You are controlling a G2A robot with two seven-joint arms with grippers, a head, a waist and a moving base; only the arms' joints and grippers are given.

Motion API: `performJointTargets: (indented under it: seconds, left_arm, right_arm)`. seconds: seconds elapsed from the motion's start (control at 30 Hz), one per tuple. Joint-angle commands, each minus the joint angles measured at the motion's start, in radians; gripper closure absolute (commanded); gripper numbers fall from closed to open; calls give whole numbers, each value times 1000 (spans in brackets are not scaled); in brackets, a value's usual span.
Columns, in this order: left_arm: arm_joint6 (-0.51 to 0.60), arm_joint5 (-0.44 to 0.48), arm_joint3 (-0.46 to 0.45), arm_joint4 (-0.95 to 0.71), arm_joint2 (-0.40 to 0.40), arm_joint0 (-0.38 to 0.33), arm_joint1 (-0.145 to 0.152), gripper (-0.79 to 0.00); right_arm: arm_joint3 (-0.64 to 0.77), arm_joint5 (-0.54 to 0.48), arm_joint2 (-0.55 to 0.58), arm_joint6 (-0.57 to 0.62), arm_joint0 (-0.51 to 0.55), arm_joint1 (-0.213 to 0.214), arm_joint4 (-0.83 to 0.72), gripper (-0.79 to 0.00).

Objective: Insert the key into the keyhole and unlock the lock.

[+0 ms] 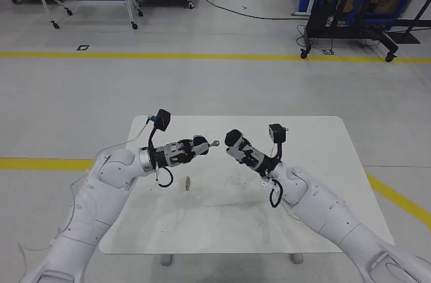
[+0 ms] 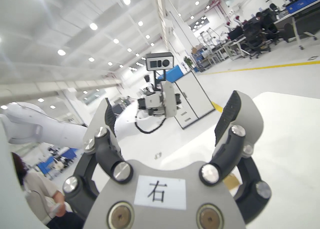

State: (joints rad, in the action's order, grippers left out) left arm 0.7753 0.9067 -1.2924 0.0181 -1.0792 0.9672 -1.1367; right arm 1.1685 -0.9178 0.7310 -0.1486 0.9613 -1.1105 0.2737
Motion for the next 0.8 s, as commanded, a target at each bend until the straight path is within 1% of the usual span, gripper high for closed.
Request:
performJointTargets:
  seconds: [0.0, 0.07, 0.13, 0.17, 0.2, 0.3, 0.33, 0.37, 0.43, 0.47, 0.5, 0.7, 0.77]
  left_arm:
    - [40, -6, -3, -10, 11, -7, 3, 0]
    - [63, -13, -3, -15, 22, -15, 3, 0]
    - [89, -19, -2, -10, 36, -25, 4, 0]
    - [102, -23, -2, -7, 45, -30, 4, 0]
    - [117, -27, -1, -3, 55, -35, 4, 0]
    - [152, -40, 1, 26, 80, -53, 3, 0]
    - [155, -44, 3, 39, 87, -57, 2, 0]
    - [156, -46, 3, 50, 93, -61, 2, 0]
    - [152, -46, 4, 57, 103, -64, 1, 0]
    - [150, -43, 5, 55, 107, -65, 0, 0]
    - [151, -40, 6, 55, 112, -67, 0, 0]
    - [149, -29, 11, 48, 133, -75, 0, 0]
    - [147, -27, 12, 44, 139, -78, 0, 0]
  right_arm:
    - [5, -5, 56, 64, 4, 24, 106, -785]
    - [12, -8, 105, 143, 14, 49, 151, -785]
    - [46, -39, 147, 196, 33, 68, 142, -785]
    - [63, -74, 159, 219, 47, 75, 113, -785]
    - [75, -95, 163, 265, 52, 82, 95, -785]
    - [117, -95, 155, 412, 48, 96, 67, -785]
    - [124, -95, 152, 450, 45, 99, 57, -736]
    - [127, -92, 150, 483, 41, 102, 54, -628]
    - [136, -77, 151, 525, 37, 105, 48, -613]
    - [140, -73, 152, 535, 39, 106, 39, -548]
    - [143, -71, 153, 544, 40, 107, 30, -397]
    - [160, -65, 155, 586, 44, 110, 8, -382]
    - [164, -82, 148, 589, 47, 108, -14, -376]
